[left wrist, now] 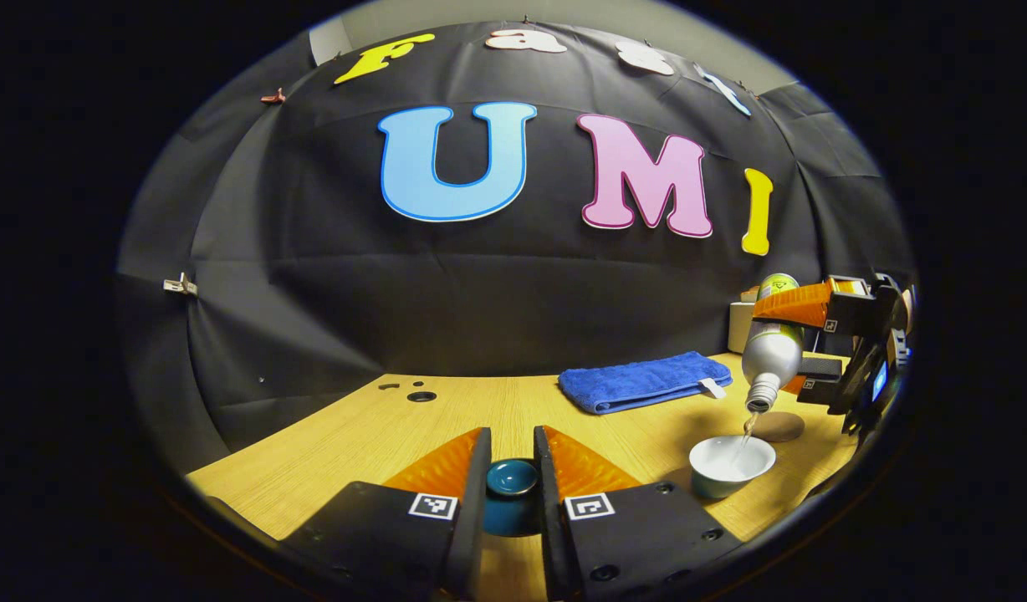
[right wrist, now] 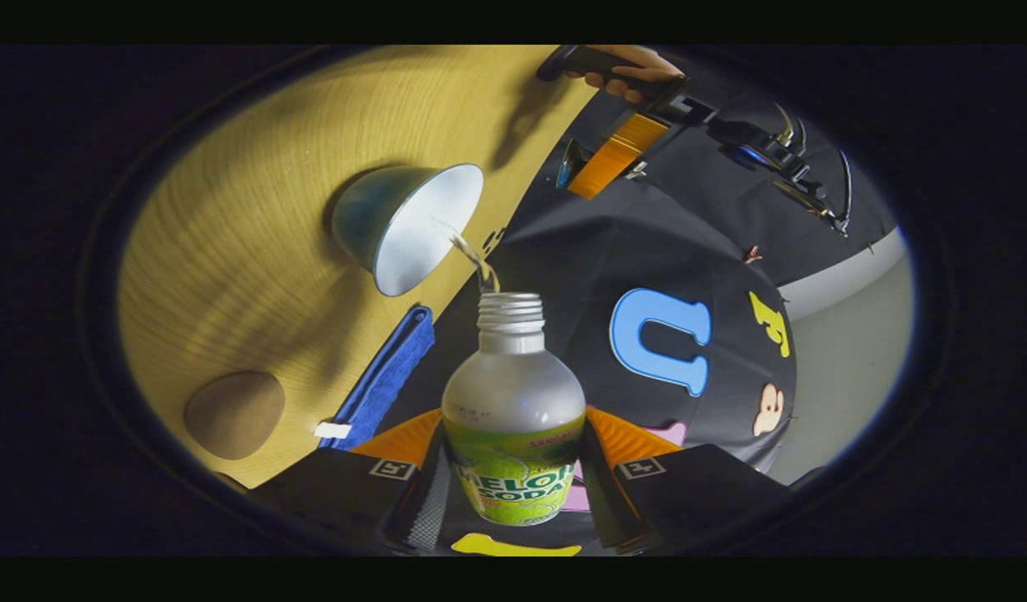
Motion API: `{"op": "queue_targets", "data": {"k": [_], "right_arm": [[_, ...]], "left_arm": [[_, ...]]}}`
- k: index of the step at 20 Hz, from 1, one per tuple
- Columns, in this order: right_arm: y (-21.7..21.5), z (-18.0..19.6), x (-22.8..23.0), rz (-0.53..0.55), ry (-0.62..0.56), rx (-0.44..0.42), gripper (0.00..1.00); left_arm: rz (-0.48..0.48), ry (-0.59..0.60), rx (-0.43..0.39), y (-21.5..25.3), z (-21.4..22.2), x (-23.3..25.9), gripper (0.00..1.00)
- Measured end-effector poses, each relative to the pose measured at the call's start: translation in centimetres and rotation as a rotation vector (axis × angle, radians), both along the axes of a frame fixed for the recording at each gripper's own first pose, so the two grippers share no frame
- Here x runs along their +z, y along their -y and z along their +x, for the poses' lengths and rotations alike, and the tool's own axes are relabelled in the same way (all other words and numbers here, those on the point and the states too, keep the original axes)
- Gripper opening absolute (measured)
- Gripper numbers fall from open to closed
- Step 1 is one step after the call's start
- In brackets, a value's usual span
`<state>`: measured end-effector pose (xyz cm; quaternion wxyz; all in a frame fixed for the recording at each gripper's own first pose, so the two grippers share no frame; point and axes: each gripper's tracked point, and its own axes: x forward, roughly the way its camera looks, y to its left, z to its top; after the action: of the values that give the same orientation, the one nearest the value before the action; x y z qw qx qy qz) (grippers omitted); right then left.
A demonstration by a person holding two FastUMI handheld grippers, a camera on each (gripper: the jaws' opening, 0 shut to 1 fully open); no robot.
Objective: Open the teacup lid with one hand, grasp the water bottle and pour water into the teacup with the other hand; after pouring, place the water bottle on the coaster and then close the teacup lid.
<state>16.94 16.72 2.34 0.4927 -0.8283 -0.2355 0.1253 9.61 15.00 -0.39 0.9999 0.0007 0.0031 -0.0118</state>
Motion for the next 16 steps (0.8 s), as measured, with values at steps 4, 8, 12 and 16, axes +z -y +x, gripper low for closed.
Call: {"op": "queue_targets", "data": {"k": [4,8,12,16], "right_arm": [[-0.51,0.08,0.19,-0.036,0.013,0.013,0.72],[-0.85,-0.10,0.77,-0.042,0.025,0.022,0.72],[-1.04,-0.22,0.69,-0.074,0.040,0.031,0.72],[-1.15,-0.32,0.68,-0.079,0.044,0.035,0.72]], "left_arm": [[-0.002,0.001,-0.002,-0.02,0.07,0.00,0.33],[-0.003,0.002,-0.007,0.08,0.05,-0.03,0.33],[-0.004,0.003,-0.010,0.17,0.00,0.01,0.33],[-0.004,0.004,-0.019,0.27,0.01,0.00,0.33]]}}
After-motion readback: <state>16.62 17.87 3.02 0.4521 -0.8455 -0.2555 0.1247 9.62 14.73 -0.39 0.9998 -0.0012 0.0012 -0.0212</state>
